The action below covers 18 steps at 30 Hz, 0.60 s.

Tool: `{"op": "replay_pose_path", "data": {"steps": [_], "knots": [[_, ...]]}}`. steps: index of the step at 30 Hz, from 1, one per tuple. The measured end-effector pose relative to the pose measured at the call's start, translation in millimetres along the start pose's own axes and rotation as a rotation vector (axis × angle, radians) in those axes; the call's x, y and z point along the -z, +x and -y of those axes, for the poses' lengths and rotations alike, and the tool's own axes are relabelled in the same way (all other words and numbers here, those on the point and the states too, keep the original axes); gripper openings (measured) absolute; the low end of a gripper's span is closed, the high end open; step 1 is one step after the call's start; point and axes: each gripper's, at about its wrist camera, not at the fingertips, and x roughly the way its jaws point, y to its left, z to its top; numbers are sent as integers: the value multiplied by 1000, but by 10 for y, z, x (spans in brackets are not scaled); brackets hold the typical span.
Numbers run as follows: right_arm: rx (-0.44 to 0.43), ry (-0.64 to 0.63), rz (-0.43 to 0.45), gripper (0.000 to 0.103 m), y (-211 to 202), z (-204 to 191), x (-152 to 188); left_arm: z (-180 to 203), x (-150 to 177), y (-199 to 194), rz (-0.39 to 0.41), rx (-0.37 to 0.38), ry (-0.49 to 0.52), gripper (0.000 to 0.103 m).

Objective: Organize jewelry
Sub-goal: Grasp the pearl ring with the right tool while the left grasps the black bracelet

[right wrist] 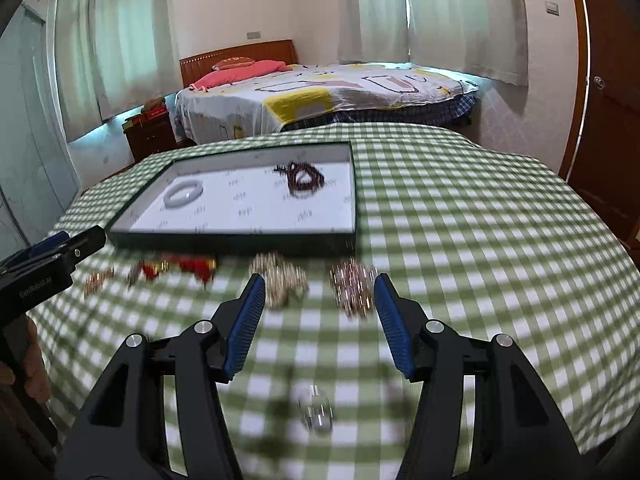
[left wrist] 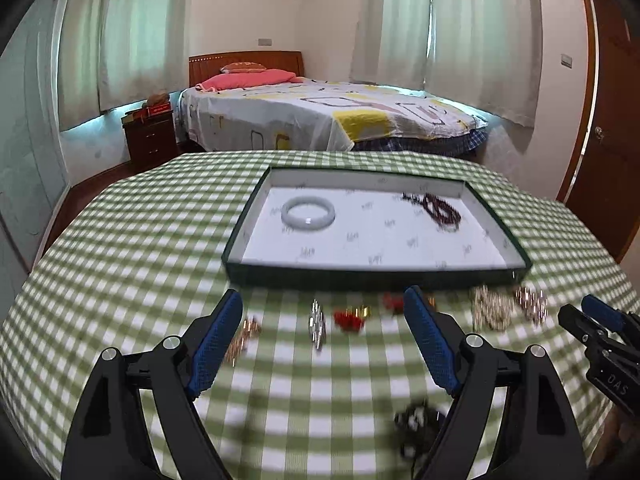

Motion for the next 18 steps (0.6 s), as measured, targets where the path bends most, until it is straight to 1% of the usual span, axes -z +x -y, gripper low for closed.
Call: {"op": "replay_pose_path", "data": {"steps": [3,7,13,18], "knots": [[4,-9,-12,55,-60,24,176,13,146,-46,-19,-4,-1,80],[2,-2,-24,55,-120,62,343,15,298,-137,-22,-13,-13,80],[-21,-3,-17,55,-153,74,420,79,468,-200,-32,-24,-2,80],[-47,-17,-32,54,-109,26,472,68,547,-186,-45,-38,-4,80]]}}
